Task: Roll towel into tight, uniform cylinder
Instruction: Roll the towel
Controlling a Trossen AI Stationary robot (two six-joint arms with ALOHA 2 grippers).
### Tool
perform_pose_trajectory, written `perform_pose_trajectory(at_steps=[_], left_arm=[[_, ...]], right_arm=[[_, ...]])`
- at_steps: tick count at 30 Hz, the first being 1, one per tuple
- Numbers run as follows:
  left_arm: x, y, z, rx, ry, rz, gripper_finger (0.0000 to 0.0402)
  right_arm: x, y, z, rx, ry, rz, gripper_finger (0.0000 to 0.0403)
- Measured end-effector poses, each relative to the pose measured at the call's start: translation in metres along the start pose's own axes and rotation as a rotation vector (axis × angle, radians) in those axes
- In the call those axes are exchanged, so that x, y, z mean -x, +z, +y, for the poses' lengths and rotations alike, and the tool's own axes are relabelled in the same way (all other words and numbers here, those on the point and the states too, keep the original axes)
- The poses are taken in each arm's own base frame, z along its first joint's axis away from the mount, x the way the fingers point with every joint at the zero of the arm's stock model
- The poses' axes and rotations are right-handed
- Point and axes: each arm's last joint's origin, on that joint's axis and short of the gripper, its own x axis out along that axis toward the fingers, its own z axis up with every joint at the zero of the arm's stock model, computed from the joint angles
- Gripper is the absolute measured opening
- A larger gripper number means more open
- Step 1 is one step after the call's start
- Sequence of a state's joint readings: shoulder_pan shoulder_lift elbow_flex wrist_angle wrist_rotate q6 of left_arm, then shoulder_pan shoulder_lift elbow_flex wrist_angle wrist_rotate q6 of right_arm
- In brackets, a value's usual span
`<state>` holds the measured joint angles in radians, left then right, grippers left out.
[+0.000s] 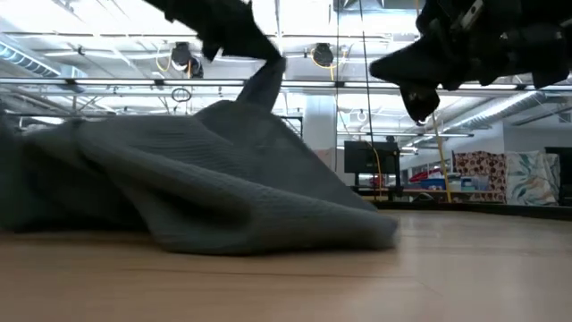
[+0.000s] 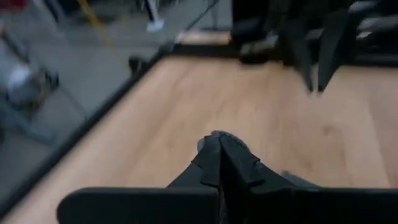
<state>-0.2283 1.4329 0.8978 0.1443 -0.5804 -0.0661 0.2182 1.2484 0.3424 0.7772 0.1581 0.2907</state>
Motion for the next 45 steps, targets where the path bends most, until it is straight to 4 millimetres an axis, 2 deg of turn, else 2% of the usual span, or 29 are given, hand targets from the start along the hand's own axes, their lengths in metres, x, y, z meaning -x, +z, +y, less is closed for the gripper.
perform_pose_trajectory(at_steps=[7,15,18,25,28,32,37,40,42,45], left_arm=[[0.002,0.016,-0.006,-0.06,-0.074,-0.163,0.0002],[0.003,0.021,-0.01,-0.055,-0.24,-0.213,0.0002],[0.005,0.022,-0.013,-0.057,-0.319,-0.231,0.0002],[0.009,0.023,-0.02,-0.066,-0.43,-0.251,0.0002],[0.01,0.02,-0.023,-0.073,-0.463,-0.248,0.0002],[0.014,0.017,-0.028,-0.086,-0.53,-0.245,0.0002],[0.021,0.015,-0.037,-0.154,-0.619,-0.275,0.0002],[0.025,0.017,-0.042,-0.196,-0.653,-0.318,0.0002],[0.026,0.017,-0.043,-0.212,-0.658,-0.324,0.0002],[0.027,0.017,-0.044,-0.227,-0.693,-0.335,0.0002]], right_arm=[[-0.012,-0.009,0.006,0.041,0.025,-0.027,0.008],[-0.025,-0.031,0.008,0.08,-0.066,0.046,0.0148],[-0.033,-0.026,0.012,0.139,-0.078,0.03,0.0165],[-0.049,0.017,0.032,0.308,-0.039,-0.118,0.0194],[-0.053,0.028,0.04,0.392,-0.035,-0.155,0.0198],[-0.057,0.034,0.044,0.484,-0.041,-0.146,0.0198],[-0.058,0.03,0.043,0.53,-0.031,-0.09,0.0198],[-0.061,0.026,0.041,0.562,0.059,-0.053,0.0198],[-0.063,0.026,0.04,0.563,0.118,-0.079,0.0199],[-0.065,0.03,0.037,0.591,0.109,-0.123,0.0199]])
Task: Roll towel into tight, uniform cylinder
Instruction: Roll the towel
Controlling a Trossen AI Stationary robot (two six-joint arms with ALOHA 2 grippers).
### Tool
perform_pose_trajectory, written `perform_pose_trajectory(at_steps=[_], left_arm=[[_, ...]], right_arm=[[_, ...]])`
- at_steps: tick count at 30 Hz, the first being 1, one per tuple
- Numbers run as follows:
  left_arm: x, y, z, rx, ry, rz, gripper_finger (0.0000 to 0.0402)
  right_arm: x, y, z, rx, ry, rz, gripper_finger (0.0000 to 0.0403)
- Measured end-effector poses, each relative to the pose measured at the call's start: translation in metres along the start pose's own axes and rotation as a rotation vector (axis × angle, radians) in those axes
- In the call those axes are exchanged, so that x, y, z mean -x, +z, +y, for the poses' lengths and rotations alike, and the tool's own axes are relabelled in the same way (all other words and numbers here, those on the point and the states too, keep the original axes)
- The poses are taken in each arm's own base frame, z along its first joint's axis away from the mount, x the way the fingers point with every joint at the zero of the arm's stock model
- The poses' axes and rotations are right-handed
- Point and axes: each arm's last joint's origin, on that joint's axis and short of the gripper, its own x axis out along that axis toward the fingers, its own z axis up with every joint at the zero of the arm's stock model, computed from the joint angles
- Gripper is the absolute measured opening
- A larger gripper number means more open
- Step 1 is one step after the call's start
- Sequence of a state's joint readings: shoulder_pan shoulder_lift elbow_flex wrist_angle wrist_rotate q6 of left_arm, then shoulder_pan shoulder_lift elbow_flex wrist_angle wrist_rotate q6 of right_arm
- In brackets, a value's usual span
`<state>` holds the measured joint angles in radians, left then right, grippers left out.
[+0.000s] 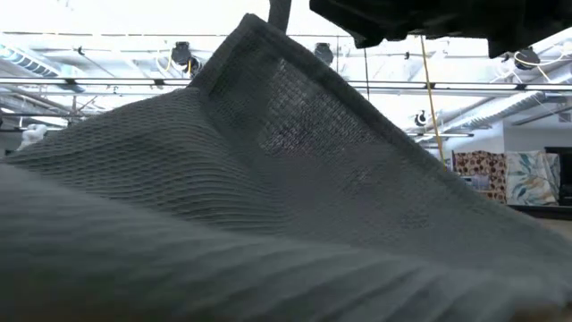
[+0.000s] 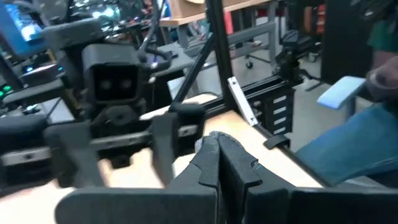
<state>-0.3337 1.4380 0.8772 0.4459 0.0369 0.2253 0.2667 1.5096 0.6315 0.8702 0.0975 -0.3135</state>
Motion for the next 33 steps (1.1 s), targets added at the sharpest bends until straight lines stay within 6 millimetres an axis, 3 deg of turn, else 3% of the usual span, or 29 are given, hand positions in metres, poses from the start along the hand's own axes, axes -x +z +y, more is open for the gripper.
perform_pose_trajectory(at_steps=[12,18,23,29,33], left_arm=[[0.0,0.003,0.0,0.006,-0.011,-0.03,0.0002],[0.0,0.005,0.0,0.003,-0.006,-0.052,0.0002],[0.0,0.005,-0.002,-0.001,-0.012,-0.05,0.0002],[0.0,0.005,-0.005,-0.005,-0.021,-0.048,0.0002],[0.0,0.005,-0.006,-0.015,-0.025,-0.04,0.0002]], right_arm=[[-0.006,-0.007,-0.021,0.079,0.037,-0.031,0.0199],[-0.02,-0.002,-0.044,0.059,0.132,0.029,0.0199],[-0.033,-0.003,-0.05,0.047,0.187,0.069,0.0199],[-0.051,-0.026,-0.053,0.061,0.194,0.131,0.0188],[-0.059,-0.044,-0.053,0.068,0.218,0.17,0.0131]])
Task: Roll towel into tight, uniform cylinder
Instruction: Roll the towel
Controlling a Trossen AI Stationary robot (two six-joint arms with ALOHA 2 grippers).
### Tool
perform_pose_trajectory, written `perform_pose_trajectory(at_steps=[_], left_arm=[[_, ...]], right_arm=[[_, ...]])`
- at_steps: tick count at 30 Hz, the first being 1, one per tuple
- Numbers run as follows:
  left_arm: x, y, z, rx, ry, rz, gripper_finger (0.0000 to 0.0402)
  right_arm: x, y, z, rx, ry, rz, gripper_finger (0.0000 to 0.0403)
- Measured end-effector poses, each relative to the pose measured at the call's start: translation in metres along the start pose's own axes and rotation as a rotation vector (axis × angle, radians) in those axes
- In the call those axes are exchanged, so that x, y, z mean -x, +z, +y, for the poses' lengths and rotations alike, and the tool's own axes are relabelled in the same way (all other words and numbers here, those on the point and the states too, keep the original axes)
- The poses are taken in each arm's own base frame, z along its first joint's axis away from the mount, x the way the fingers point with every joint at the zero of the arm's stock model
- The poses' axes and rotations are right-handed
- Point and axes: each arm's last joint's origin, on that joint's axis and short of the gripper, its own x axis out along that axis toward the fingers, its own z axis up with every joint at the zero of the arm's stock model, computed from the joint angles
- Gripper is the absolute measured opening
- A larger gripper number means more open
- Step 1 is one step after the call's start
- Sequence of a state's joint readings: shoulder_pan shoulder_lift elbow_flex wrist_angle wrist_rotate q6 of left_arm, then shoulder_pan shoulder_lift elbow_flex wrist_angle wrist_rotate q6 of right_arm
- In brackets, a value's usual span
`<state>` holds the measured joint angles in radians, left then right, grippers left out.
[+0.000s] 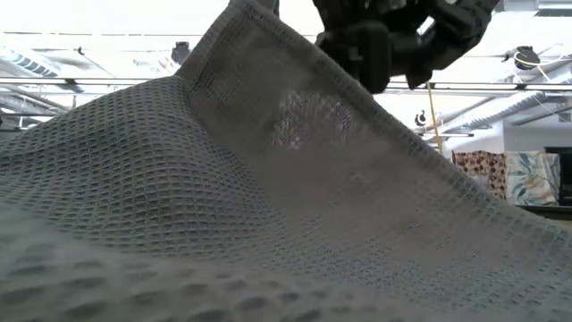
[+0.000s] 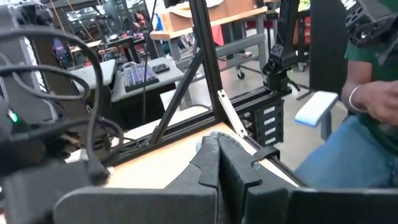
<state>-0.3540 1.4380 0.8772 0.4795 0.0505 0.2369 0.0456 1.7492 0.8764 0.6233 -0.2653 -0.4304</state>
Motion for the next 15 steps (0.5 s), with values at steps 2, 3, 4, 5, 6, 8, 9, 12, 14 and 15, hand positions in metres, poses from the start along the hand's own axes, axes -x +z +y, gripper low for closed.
perform_pose_trajectory(at_steps=[2,3,4,5,6,8,9,12,14,15], left_arm=[[0.0,-0.002,0.0,-0.004,-0.004,0.019,0.0002],[0.0,-0.004,-0.001,-0.003,-0.009,0.041,0.0002],[0.0,-0.007,-0.001,-0.001,-0.01,0.072,0.0002],[0.001,-0.011,-0.002,0.016,0.001,0.118,0.0002],[0.001,-0.015,-0.002,0.038,0.032,0.172,0.0002],[0.003,-0.023,0.0,0.116,0.151,0.262,0.0002],[0.004,-0.025,0.002,0.168,0.226,0.29,0.0002],[0.007,-0.031,0.005,0.299,0.4,0.331,0.0011],[0.008,-0.032,0.005,0.328,0.449,0.342,0.0027],[0.008,-0.032,0.004,0.336,0.459,0.344,0.0037]], right_arm=[[-0.002,-0.005,0.001,-0.006,0.007,0.022,0.0085],[-0.002,-0.006,0.002,-0.011,0.009,0.038,0.006],[-0.002,-0.008,0.002,-0.016,-0.007,0.059,0.0033],[-0.001,-0.008,0.001,-0.018,-0.039,0.084,0.0018],[0.001,-0.008,0.001,-0.023,-0.075,0.126,0.0011],[0.006,-0.007,-0.001,-0.034,-0.158,0.203,0.0014],[0.009,-0.007,-0.002,-0.039,-0.189,0.245,0.0015],[0.021,-0.004,-0.004,-0.053,-0.26,0.363,0.0009],[0.028,-0.002,-0.004,-0.067,-0.296,0.416,0.0003],[0.032,0.001,-0.005,-0.075,-0.305,0.435,0.0003]])
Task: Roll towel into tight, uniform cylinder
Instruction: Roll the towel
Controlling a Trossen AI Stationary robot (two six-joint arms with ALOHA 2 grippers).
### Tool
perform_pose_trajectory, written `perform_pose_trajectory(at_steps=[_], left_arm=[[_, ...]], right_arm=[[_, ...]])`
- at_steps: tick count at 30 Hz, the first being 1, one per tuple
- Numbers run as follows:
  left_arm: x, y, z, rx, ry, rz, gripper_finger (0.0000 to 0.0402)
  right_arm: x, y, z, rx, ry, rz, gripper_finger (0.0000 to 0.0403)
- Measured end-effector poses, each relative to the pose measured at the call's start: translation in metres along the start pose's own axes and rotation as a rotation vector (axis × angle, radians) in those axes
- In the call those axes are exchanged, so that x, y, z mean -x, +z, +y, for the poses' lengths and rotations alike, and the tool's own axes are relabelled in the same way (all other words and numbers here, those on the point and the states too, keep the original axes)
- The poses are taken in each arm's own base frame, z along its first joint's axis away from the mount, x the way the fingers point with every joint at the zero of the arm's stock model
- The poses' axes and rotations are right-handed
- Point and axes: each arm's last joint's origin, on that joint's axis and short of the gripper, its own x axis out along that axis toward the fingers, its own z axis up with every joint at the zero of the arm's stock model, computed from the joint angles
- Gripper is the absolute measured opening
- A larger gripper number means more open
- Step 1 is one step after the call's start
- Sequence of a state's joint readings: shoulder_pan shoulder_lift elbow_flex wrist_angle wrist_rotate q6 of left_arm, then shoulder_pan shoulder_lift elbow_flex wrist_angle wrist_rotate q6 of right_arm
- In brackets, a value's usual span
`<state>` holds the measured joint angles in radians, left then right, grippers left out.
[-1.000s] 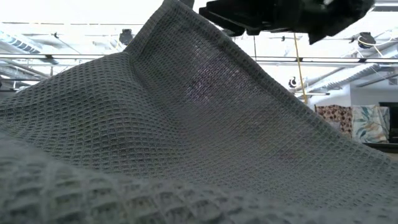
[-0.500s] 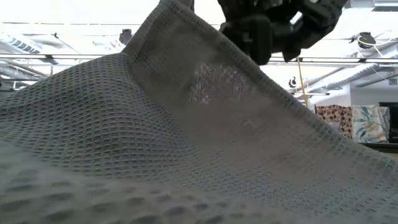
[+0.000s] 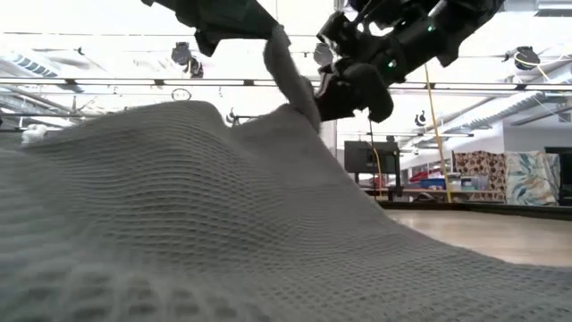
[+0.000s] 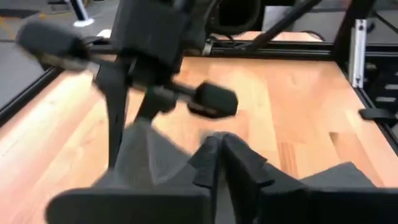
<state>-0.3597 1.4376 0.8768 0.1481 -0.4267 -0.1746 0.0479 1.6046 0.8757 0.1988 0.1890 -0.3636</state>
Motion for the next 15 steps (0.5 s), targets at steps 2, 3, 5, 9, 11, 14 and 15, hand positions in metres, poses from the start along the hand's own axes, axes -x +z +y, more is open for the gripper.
perform_pose_trajectory(at_steps=[2,3,5,9,11,14,15], left_arm=[[0.001,-0.001,-0.001,0.019,0.023,0.002,0.0062],[0.001,-0.002,-0.001,0.024,0.038,0.006,0.0075],[0.002,-0.003,-0.002,0.044,0.071,0.008,0.0103],[0.003,-0.003,-0.002,0.054,0.139,-0.005,0.0156],[0.004,-0.004,-0.003,0.049,0.163,-0.003,0.0175],[0.006,-0.01,-0.002,0.065,0.228,0.028,0.0191],[0.007,-0.013,-0.001,0.075,0.259,0.044,0.0192]], right_arm=[[0.009,0.003,-0.004,-0.018,-0.022,0.005,0.0005],[0.013,0.005,-0.006,-0.024,-0.031,0.005,0.0005],[0.022,0.009,-0.009,-0.036,-0.047,-0.002,0.0003],[0.04,0.018,-0.017,-0.02,-0.064,-0.041,0.0003],[0.049,0.021,-0.019,-0.002,-0.065,-0.044,0.0003],[0.064,0.023,-0.023,0.007,-0.062,-0.042,0.0002],[0.068,0.024,-0.024,0.007,-0.059,-0.038,0.0002]])
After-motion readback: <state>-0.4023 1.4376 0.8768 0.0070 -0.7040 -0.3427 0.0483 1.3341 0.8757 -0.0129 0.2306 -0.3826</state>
